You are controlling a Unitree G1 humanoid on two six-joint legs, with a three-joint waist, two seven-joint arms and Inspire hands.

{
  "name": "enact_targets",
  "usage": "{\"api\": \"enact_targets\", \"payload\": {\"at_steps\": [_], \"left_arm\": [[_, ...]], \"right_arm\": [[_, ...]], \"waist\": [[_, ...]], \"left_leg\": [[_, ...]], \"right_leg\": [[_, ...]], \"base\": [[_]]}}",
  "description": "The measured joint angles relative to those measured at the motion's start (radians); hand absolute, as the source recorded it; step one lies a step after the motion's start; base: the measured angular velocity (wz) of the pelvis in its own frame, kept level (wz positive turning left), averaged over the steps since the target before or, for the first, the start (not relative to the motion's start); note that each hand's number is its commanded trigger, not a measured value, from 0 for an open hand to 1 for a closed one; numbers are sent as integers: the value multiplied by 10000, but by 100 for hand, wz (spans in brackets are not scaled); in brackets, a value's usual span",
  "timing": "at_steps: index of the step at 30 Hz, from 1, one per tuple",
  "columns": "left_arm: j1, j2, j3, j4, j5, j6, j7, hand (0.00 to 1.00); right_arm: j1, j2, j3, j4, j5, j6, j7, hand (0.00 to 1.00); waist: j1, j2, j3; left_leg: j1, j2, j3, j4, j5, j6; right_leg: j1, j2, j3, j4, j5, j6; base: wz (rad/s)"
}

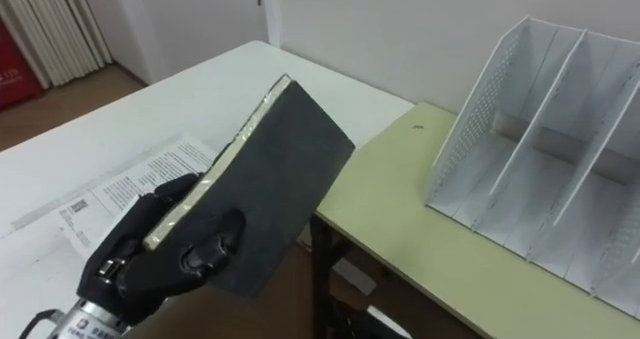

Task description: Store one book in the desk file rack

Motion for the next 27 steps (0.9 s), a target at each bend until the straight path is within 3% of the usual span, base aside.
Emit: {"api": "enact_targets", "payload": {"at_steps": [8, 11, 13, 16, 20, 27], "left_arm": [[-64, 166, 77, 648, -839, 577, -974, 100], [-109, 303, 124, 889, -1089, 809, -1652, 100], [-113, 421, 208, 925, -1089, 984, -2000, 100], [-130, 474, 292, 1095, -1088, 1146, -2402, 100], [-183, 495, 362, 1268, -1424, 1353, -2561, 100], [-460, 645, 362, 1334, -2554, 1513, -2826, 100]], "right_arm": [[-14, -366, -269, -731, 2844, 624, 776, 0], [-30, -434, -458, -1216, 4309, 670, 1118, 0], [-34, -441, -640, -1469, 4864, 710, 1238, 0], [-35, -548, -686, -1804, 5315, 810, 1314, 0], [-36, -684, -676, -2000, 5560, 1087, 1414, 0], [-27, -763, -604, -2744, 7787, 1350, 1855, 0]], "waist": [[129, 18, -10], [133, 48, -28], [141, 89, -19], [199, 190, -68], [249, 226, -88], [401, 151, -51]], "left_leg": [[-31, 21, 84, 11, -2, 0], [-35, 27, 85, 12, -2, 0], [-36, 29, 87, 12, -4, 0], [-12, 39, 182, 6, -4, 1], [-36, 53, 262, 8, -4, 1], [-73, 88, 341, 13, -10, -4]], "right_leg": [[-48, 7, 73, 58, 0, 0], [-55, 19, 105, 51, 3, -4], [-55, 28, 133, 45, 3, -5], [-56, 34, 223, 64, 4, -6], [-163, 23, 239, 201, -4, -13], [-297, 26, 234, 202, -20, -37]], "base": [[-3], [0], [0], [-6], [-2], [-1]]}}
